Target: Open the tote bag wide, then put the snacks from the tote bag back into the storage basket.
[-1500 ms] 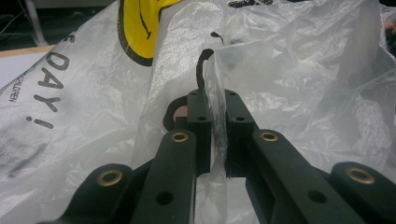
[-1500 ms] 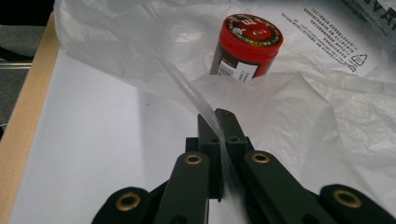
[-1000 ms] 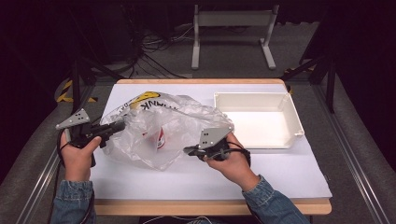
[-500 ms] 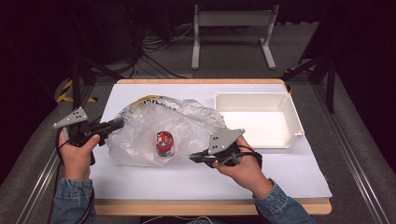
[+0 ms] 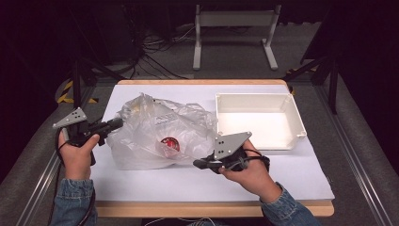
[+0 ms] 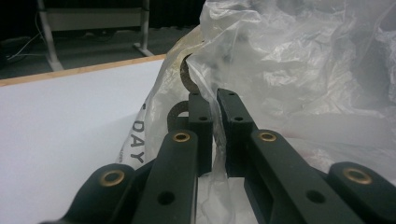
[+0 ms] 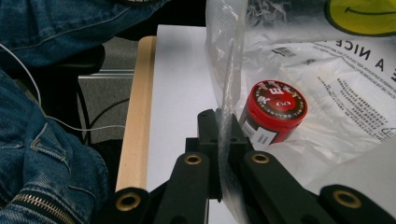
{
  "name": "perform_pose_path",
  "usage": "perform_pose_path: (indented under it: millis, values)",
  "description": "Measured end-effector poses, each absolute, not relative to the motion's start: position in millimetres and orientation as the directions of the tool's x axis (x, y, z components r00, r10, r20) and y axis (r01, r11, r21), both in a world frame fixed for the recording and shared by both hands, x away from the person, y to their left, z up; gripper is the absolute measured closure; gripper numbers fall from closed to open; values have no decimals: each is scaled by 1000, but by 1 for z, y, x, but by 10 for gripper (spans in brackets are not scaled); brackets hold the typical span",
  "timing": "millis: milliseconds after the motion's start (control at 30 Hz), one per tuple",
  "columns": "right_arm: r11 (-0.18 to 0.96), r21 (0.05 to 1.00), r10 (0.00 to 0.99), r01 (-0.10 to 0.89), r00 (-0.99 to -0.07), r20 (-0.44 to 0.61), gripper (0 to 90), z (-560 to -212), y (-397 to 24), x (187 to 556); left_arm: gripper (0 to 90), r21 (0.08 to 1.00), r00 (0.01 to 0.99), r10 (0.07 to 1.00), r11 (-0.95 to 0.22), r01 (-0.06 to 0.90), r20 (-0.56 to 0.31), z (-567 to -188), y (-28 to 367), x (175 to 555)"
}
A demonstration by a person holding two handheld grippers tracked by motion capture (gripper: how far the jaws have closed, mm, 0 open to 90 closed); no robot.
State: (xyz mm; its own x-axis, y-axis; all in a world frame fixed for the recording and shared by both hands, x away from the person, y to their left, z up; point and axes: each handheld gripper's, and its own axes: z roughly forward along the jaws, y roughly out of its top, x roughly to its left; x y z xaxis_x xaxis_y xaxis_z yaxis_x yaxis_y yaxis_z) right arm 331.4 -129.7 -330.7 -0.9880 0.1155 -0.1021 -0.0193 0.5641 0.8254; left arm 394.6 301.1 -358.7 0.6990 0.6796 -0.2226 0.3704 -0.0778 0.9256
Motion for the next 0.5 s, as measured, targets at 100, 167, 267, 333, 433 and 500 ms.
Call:
perform_pose_path:
  millis: [100,167,267,333,433,500]
  values:
    - [551,834,143,-2,-985,-98,895,-330,-132,332,850,922,702,676,-85,377,-225,-359,299,395]
    - [526,850,162,13,-983,-85,852,-329,-134,333,850,921,701,677,-84,379,-227,-360,297,396]
    - [481,876,204,27,-976,-82,675,-325,-135,332,850,920,701,677,-91,382,-224,-361,296,396]
    - [433,900,223,44,-973,-59,626,-320,-135,331,850,918,701,677,-94,385,-224,-362,296,397]
    - [388,920,246,58,-968,-42,548,-317,-135,331,850,917,697,681,-92,387,-226,-363,296,397]
    - [333,940,268,81,-963,-12,475,-314,-135,333,850,916,694,684,-96,391,-224,-364,296,397]
